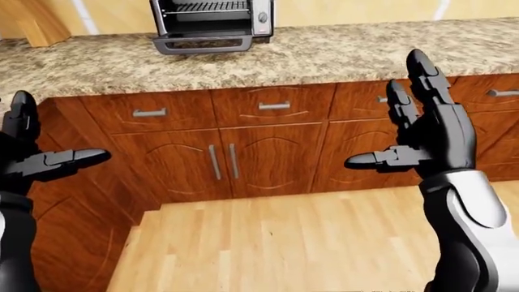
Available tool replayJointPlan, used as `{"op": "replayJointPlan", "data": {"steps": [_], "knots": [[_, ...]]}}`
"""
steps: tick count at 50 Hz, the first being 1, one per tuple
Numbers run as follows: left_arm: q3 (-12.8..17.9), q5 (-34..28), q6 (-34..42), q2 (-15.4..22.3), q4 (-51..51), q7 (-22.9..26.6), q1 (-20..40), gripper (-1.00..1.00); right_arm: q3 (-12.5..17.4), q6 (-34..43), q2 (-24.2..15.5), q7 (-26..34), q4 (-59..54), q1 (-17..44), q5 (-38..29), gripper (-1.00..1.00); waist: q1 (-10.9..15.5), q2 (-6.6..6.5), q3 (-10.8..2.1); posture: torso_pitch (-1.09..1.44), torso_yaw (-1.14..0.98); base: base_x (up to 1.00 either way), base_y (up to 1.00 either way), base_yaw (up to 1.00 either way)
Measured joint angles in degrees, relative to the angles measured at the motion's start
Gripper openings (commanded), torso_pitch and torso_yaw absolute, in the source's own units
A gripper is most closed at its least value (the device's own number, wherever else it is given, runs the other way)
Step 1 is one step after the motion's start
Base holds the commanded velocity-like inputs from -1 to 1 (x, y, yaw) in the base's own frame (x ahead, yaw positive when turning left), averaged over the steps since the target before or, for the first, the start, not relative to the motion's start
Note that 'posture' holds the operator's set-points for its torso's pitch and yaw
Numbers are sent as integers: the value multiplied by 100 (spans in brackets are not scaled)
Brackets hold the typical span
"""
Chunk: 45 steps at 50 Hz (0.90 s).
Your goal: Close the toaster oven door.
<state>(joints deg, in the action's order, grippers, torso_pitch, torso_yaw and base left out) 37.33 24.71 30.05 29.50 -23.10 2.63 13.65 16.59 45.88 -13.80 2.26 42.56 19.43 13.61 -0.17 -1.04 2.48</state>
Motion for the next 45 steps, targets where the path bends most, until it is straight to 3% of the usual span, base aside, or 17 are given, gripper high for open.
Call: {"op": "replayJointPlan", "data": {"steps": [5, 7, 10, 14, 17, 19, 22, 29, 31, 33, 35, 38, 41, 43, 45], "knots": [[35, 132, 121, 93, -68, -43, 54, 100, -1, -56, -64, -62, 47, 38, 80, 100, -1, 374, -50, 0, 0, 0, 14, 0], [-26, 154, 111, 40, -88, -31, 31, 100, 46, -69, -84, -63, -37, -36, 85, 100, -63, 235, -27, 0, 0, 2, 11, 0], [-74, 193, 175, 55, -22, -9, 20, 100, 101, 12, -84, -103, -114, -79, 75, 100, -47, 263, -45, 0, 0, 3, 10, 0], [6, 228, 218, 108, -127, -45, 58, 100, 103, -90, -102, -103, -56, -78, 82, 100, -23, -7, 15, 0, 0, 6, 6, 0], [66, 273, 200, 162, -225, -67, 87, 100, 88, -135, -106, -86, -65, -50, 96, 100, -41, -386, 8, 0, 0, 8, 3, 0], [114, 274, 189, 151, -172, -87, 56, 100, 9, -126, -44, -69, -74, -92, 126, 100, 25, -323, 69, 0, 0, 9, 3, 0], [119, 258, 257, 143, -113, -122, 16, 100, -19, -53, -59, -40, -128, -99, 172, 100, 51, -292, 28, 0, 0, 9, 1, 0], [129, 302, 271, 191, -169, -126, 62, 100, 40, -99, -96, -74, 38, -37, 191, 100, 75, 215, 39, 0, 0, 11, 0, 0], [132, 311, 274, 197, -191, -133, 77, 100, 45, -101, -115, -70, 47, -31, 203, 100, 67, 397, -14, 0, 0, 12, 0, 0], [46, 330, 269, 125, -203, -114, 41, 100, 114, -86, -125, -84, 2, -77, 190, 100, 13, 258, 22, 0, 0, 12, 0, 0], [-8, 354, 304, 128, -184, -86, 27, 100, 148, -30, -116, -114, -55, -121, 165, 100, -6, 249, 22, 0, 0, 12, 0, 0], [31, 356, 309, 157, -160, -86, 54, 100, 139, 21, -134, -133, -28, -63, 168, 100, 1, 109, 24, 0, 0, 11, 0, 0], [72, 358, 278, 183, -212, -103, 78, 100, 143, -17, -152, -129, 45, -22, 197, 100, -19, -118, 55, 0, 0, 12, 0, 0], [83, 366, 263, 207, -229, -110, 100, 100, 146, -25, -164, -130, 61, 8, 214, 100, -39, -356, 22, 0, 0, 14, 0, 0], [120, 368, 261, 219, -175, -129, 103, 100, 75, -17, -103, -122, 53, -16, 241, 100, 41, -275, 62, 0, 0, 15, 0, 0]]}}
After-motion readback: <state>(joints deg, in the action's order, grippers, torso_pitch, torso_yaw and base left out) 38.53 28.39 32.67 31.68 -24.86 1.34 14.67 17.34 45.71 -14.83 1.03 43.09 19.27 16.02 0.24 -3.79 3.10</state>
